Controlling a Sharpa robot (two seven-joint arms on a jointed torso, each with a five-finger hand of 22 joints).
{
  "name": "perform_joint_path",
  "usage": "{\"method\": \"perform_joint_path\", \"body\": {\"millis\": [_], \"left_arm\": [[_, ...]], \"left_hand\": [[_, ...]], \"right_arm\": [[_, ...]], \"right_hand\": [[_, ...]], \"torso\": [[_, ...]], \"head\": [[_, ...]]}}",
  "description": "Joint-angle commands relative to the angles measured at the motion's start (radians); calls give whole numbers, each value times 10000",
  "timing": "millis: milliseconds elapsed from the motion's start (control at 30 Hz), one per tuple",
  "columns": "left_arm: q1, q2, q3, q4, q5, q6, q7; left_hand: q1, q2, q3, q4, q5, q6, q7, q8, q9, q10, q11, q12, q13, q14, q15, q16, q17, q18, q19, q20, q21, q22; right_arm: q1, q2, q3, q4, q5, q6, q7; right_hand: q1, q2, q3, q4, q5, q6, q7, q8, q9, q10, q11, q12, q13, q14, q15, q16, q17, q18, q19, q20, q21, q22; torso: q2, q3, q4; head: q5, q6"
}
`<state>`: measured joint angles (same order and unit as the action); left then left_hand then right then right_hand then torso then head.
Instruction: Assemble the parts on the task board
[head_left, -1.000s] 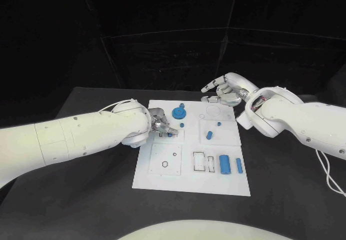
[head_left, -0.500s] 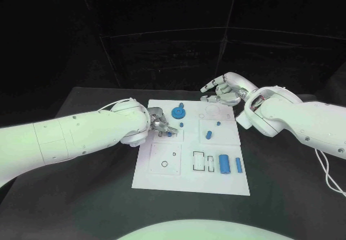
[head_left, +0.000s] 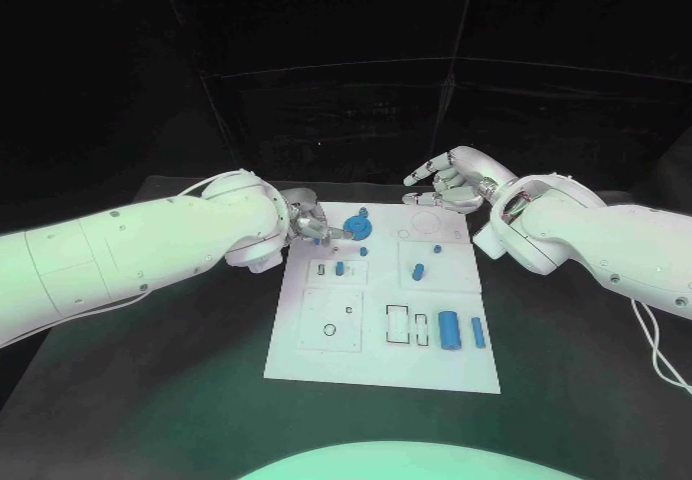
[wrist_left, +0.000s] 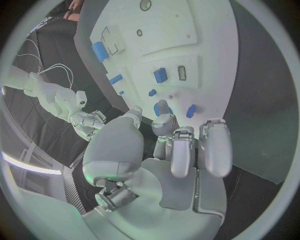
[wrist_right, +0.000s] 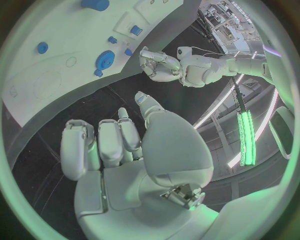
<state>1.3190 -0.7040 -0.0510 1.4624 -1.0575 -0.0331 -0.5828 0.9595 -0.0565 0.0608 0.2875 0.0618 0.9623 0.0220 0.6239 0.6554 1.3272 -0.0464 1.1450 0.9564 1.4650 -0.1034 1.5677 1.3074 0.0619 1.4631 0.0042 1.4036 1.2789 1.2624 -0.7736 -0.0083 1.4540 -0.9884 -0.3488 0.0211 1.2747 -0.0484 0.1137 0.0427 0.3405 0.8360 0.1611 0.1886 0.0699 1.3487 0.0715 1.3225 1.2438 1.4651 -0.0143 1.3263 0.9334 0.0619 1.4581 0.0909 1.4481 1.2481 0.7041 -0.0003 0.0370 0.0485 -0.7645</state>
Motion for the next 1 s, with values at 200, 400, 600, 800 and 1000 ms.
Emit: {"method": "perform_joint_path", "body": {"millis": [200, 400, 600, 800, 1000], "left_arm": [[610, 63, 124, -765, 198, 2064, -567], [765, 491, 130, -1928, 135, 2998, -700], [809, 1076, 113, -3170, -171, 3704, -562], [775, 1632, 72, -4173, -307, 4059, -332], [701, 1999, 31, -4617, -334, 4105, -96]], "left_hand": [[332, 4, -483, -43, -51, -372, 147, -279, -150, -297, 116, -219, -322, 1058, 72, 31, 2634, 52, 5, 65, -306, -417], [771, 230, -648, -91, -42, -450, 223, -446, -301, -476, 185, -373, -578, 1058, 133, 31, 2634, 115, -109, 127, -529, -734], [1019, 416, -812, -99, -39, -529, 305, -649, -505, -605, 258, -465, -732, 1058, 198, 31, 2634, 150, -187, 188, -681, -927], [1115, 494, -845, -114, -37, -542, 327, -711, -577, -616, 278, -457, -737, 1058, 215, 31, 2634, 152, -189, 206, -691, -932], [1141, 529, -863, -111, -40, -527, 330, -725, -603, -602, 282, -427, -704, 1058, 221, 31, 2634, 142, -172, 212, -665, -884]], "right_arm": [[17, 37, 6, -79, 68, 92, 33], [17, 65, 5, -101, 72, 122, 15], [17, 88, 5, -116, 74, 142, 12], [16, 143, 5, -134, 90, 134, 34], [16, 194, 5, -162, 115, 123, 55]], "right_hand": [[-114, 7, -61, 20, 74, -24, 6, 43, -10, -33, -9, 1, 8, 64, 7, -23, 27, -5, -78, -13, -58, -2], [-114, 11, -63, 22, 79, -24, 6, 45, -10, -25, -10, 10, 19, 65, 6, -22, 31, -4, -80, -13, -60, -8], [-45, 60, -78, 47, 403, -37, 2, 74, -12, -29, -19, 11, 14, 70, -1, -22, 35, -4, -75, -21, -67, -12], [-41, 62, -83, 52, 436, -39, 1, 78, -13, -32, -18, 9, 11, 71, -2, -22, 35, -5, -72, -21, -65, -6], [-42, 69, -88, 63, 465, -42, 2, 81, -13, -37, -18, 4, 4, 71, -2, -23, 35, -3, -76, -21, -71, -19]], "torso": [[14, 14, -1], [19, 6, -10], [25, -11, -21], [22, -3, -31], [12, -10, -1]], "head": [[12, 9], [21, 31], [36, 63], [72, 60], [95, 65]]}}
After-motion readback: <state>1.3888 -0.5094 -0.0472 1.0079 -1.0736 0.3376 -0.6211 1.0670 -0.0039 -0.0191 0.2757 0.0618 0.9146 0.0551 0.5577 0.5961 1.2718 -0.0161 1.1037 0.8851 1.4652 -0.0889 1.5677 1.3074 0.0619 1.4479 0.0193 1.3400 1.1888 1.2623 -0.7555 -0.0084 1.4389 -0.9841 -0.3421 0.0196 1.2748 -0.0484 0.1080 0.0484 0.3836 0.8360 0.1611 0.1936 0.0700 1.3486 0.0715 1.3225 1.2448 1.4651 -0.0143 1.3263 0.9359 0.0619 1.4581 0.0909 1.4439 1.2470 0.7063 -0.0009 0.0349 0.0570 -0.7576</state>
